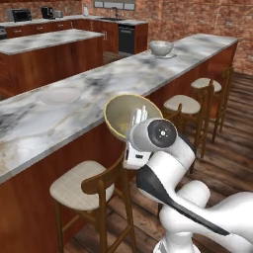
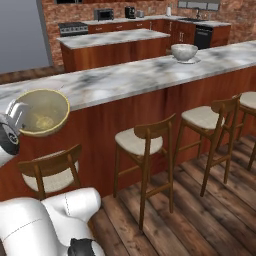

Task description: Move the bowls from the cabinet to the plates on the dining table.

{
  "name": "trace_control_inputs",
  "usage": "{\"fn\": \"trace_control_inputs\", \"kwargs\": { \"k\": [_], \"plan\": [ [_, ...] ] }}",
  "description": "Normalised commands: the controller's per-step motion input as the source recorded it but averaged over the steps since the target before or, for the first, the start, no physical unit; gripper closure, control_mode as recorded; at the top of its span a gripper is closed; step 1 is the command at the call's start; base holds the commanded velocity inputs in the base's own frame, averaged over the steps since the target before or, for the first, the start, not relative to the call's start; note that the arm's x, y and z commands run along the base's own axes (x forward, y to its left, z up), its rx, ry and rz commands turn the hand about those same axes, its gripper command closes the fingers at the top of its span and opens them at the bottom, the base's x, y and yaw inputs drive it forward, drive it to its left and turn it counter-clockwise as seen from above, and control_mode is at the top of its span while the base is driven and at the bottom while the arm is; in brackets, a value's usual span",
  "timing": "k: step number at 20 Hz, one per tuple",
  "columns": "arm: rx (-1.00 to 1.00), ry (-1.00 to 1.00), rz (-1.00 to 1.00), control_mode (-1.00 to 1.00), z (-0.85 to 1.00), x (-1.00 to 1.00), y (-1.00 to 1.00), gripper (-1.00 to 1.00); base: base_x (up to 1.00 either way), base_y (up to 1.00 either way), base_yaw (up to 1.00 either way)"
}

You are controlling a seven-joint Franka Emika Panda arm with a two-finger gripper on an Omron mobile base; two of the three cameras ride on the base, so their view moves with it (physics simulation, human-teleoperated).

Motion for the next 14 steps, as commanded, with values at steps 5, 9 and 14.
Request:
{"fn": "trace_control_inputs", "kwargs": {
  "k": [5, 9, 14],
  "plan": [
    [0.00, 0.00, 0.22, -1.00, 0.12, 0.39, 0.00, 1.00, 0.00, 0.00, 0.00],
    [0.03, 0.00, 0.20, -1.00, 0.25, 0.28, -0.01, 1.00, 0.00, 0.00, 0.00],
    [0.00, 0.00, 0.17, -1.00, 0.11, 0.54, 0.00, 1.00, 0.00, 0.00, 0.00]
  ]
}}
